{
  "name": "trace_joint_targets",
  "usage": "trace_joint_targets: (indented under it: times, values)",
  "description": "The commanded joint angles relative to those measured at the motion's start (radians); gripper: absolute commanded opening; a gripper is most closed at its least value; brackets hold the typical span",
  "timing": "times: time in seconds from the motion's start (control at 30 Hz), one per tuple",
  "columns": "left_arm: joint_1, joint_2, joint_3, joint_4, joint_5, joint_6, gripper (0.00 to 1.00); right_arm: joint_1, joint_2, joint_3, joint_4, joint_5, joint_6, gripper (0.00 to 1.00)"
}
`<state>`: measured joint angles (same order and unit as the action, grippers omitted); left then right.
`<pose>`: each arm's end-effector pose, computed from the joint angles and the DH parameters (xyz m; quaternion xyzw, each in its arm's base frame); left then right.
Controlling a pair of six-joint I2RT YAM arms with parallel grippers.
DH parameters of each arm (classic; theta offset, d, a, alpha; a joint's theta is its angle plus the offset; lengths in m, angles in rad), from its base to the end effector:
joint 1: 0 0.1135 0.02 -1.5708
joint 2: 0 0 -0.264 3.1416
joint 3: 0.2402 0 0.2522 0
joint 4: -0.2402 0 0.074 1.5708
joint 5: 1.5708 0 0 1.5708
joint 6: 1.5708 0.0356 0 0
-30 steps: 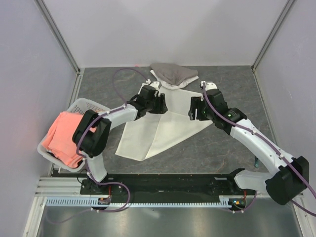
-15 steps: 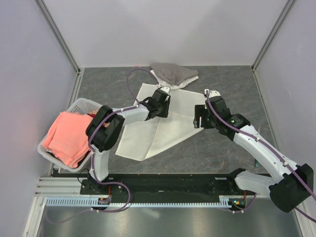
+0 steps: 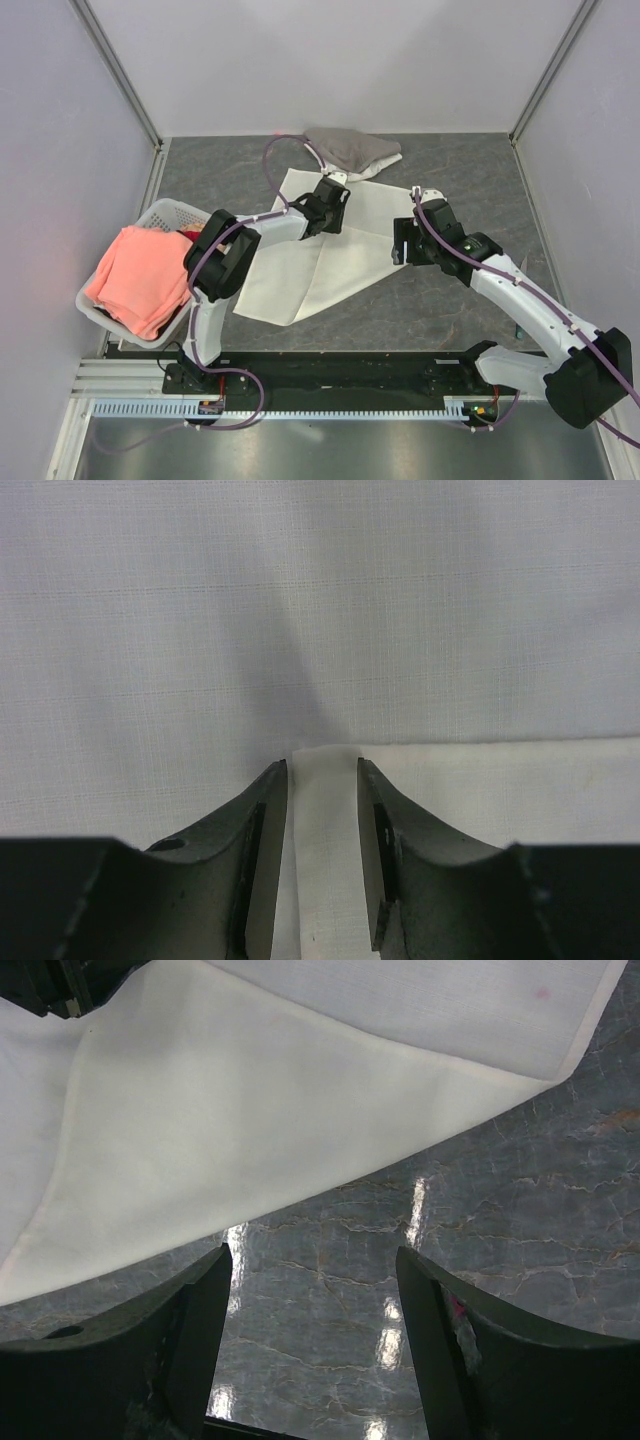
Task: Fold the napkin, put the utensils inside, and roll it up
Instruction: Fold the napkin
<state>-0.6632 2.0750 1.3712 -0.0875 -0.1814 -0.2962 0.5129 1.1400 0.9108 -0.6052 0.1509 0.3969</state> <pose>0.3584 -0.2718 0.1543 0.1343 0.9120 -0.1003 0.3744 0.2076 0.1108 0.2753 -0.0268 0.9303 0.0945 0.3533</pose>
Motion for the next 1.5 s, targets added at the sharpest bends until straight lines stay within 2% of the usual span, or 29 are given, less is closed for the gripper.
trace_joint_targets:
  times: [0.0,0.13,0.2,0.23,0.37,0.53,0.77,0.97,1.23,1.47]
  values:
    - [-0.004,0.037,0.060,-0.024,-0.030,0.023,0.40,-0.002,-0.006,-0.007,0.019,-0.010,0.011,0.75]
    - [-0.004,0.042,0.060,-0.043,-0.055,0.011,0.34,-0.002,-0.005,-0.010,0.018,-0.011,0.010,0.75]
    - [-0.004,0.040,0.060,-0.049,-0.059,0.006,0.27,-0.002,0.001,-0.010,0.019,-0.008,0.010,0.75]
    - [-0.004,0.040,0.058,-0.050,-0.061,0.005,0.21,-0.002,0.001,-0.010,0.022,-0.010,0.010,0.75]
    - [-0.004,0.036,0.052,-0.055,-0.064,0.005,0.10,-0.002,0.001,-0.009,0.022,-0.008,0.011,0.75]
    - [-0.004,-0.021,0.017,-0.047,-0.066,-0.004,0.03,-0.002,0.007,-0.013,0.024,0.006,0.011,0.75]
    - [-0.004,-0.130,-0.007,-0.035,-0.075,0.018,0.02,-0.002,0.023,-0.012,0.028,0.003,0.016,0.76]
    - [0.008,-0.147,0.011,-0.054,-0.081,0.045,0.02,-0.002,0.003,-0.018,0.028,0.004,0.025,0.76]
    - [0.105,-0.069,0.095,-0.095,-0.001,0.061,0.02,-0.002,-0.037,-0.027,0.007,0.015,0.042,0.77]
    - [0.191,0.057,0.267,-0.155,0.079,0.114,0.02,-0.002,-0.031,-0.009,-0.005,0.032,0.042,0.77]
